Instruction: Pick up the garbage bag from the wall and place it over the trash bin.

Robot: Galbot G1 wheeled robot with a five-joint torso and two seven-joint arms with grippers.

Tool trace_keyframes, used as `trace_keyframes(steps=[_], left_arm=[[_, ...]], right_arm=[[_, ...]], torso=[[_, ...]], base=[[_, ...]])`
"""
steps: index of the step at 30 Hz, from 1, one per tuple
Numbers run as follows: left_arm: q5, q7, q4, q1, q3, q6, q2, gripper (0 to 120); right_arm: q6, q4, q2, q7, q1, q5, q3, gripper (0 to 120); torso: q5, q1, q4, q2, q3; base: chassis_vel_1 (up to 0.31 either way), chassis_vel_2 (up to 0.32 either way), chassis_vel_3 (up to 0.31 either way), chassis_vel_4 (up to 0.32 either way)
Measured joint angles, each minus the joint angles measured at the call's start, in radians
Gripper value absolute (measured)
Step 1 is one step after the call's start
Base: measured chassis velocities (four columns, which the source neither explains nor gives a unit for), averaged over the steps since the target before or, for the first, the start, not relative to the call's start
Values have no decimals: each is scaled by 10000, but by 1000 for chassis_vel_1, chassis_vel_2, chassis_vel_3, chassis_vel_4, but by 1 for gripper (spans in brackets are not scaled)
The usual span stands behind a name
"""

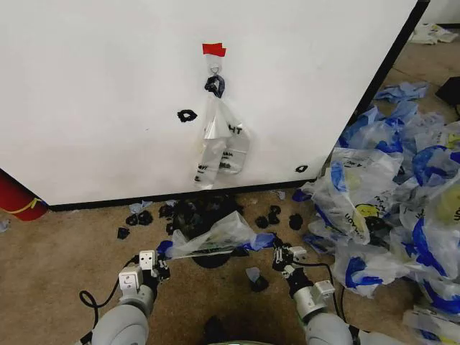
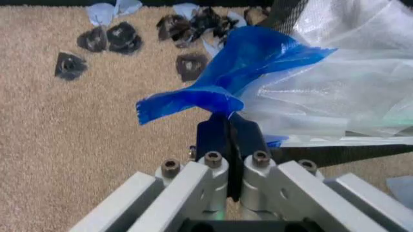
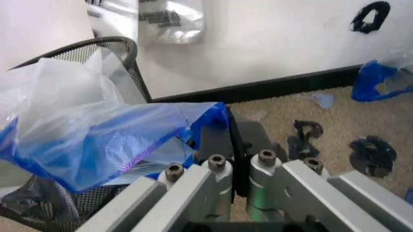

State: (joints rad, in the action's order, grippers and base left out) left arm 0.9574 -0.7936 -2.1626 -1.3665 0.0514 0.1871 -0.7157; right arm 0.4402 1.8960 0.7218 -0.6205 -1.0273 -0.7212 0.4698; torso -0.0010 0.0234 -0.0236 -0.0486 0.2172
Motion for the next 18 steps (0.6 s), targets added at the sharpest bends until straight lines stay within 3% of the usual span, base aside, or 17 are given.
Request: trace_keyframes(steps=[4, 15, 18], left_arm=[[-134, -23, -107, -110, 59, -29, 9, 11], [-211, -32, -618, -438, 304, -26, -10, 54], [-229, -42, -738, -542, 349, -23, 3, 63]], right_arm=[[2, 60, -17, -13, -98, 54, -95, 1], [34, 288, -123, 19, -475, 196, -521, 44], [43, 330, -148, 25, -569, 238, -604, 51]], torso=[[-1, 0, 0, 0, 0], [0, 0, 0, 0, 1], [0, 0, 0, 0, 1]], base=[[0, 0, 0, 0], [0, 0, 0, 0], [0, 0, 0, 0]])
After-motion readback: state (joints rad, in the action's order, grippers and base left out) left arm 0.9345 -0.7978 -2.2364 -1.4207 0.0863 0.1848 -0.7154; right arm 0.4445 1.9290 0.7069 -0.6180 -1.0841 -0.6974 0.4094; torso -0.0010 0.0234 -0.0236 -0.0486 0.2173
